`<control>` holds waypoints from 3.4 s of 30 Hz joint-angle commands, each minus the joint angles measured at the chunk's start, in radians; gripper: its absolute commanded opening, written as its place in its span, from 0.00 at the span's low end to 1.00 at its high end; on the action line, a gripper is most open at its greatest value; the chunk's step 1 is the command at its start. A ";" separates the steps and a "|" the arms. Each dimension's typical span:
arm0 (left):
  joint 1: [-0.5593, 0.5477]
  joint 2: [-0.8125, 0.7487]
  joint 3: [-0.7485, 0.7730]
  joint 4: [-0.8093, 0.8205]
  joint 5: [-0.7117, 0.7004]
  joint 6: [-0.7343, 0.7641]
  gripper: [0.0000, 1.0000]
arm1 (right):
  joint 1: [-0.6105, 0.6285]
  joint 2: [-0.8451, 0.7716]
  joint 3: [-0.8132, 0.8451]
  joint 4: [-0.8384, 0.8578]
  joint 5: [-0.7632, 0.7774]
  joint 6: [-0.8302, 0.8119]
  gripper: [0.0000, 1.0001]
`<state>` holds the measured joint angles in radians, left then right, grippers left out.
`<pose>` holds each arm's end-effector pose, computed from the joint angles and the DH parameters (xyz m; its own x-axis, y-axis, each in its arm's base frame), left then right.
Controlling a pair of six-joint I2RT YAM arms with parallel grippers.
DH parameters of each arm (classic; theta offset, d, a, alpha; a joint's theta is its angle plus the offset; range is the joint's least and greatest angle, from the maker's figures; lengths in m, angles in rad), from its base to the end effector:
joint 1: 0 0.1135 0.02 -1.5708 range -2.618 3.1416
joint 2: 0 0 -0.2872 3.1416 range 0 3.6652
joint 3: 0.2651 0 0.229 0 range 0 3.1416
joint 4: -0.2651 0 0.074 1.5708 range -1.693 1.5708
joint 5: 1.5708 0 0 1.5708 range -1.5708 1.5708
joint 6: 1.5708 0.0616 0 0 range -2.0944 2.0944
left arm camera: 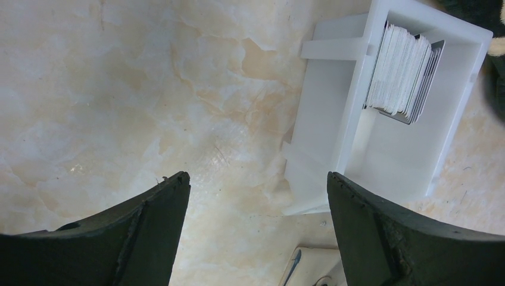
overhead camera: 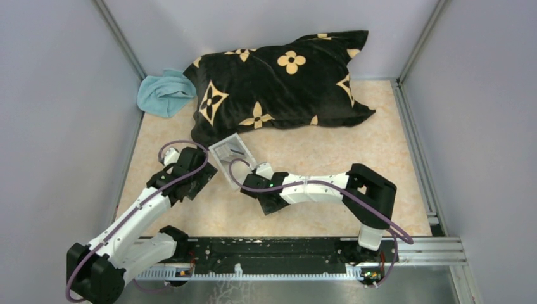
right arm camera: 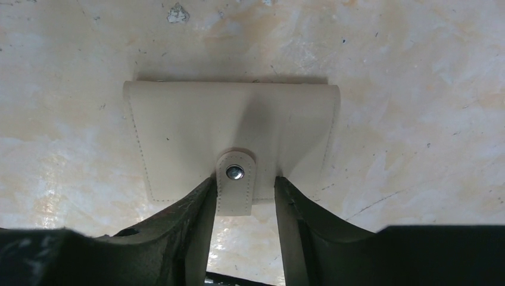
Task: Put the credit cards into the card holder
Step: Pick up the card holder from the center of the board, then place the card holder at the center of the board.
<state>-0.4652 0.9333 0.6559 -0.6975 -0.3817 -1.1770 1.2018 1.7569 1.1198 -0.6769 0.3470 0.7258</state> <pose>0.1458 -0.0475 0.2329 -0.4957 -0.7101 -0.5001 -0.5950 0.6971 -0.4000 0.1350 0.2909 0.1849 -0.8224 -0.3961 -0.4083 -0.4012 0.9127 -0.0775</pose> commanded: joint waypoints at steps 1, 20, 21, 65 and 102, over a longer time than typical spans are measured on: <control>-0.006 -0.021 -0.008 -0.024 -0.025 -0.038 0.91 | -0.012 0.031 -0.012 0.015 -0.018 -0.012 0.43; -0.022 -0.047 -0.005 -0.004 -0.003 -0.020 0.91 | -0.019 -0.183 -0.030 0.060 0.010 -0.154 0.00; -0.023 -0.051 -0.003 -0.003 -0.002 -0.016 0.91 | -0.019 -0.204 -0.031 0.073 0.006 -0.171 0.00; -0.138 0.120 0.063 0.197 0.040 0.109 0.87 | -0.535 -0.237 -0.043 0.336 -0.081 -0.613 0.06; -0.368 0.747 0.545 0.505 0.180 0.613 0.83 | -0.642 -0.452 -0.460 0.535 -0.303 0.231 0.54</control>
<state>-0.8238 1.6093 1.1351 -0.2565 -0.2646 -0.6529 0.6125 1.3457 0.7063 -0.3054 0.1181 0.8307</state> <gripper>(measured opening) 0.840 0.533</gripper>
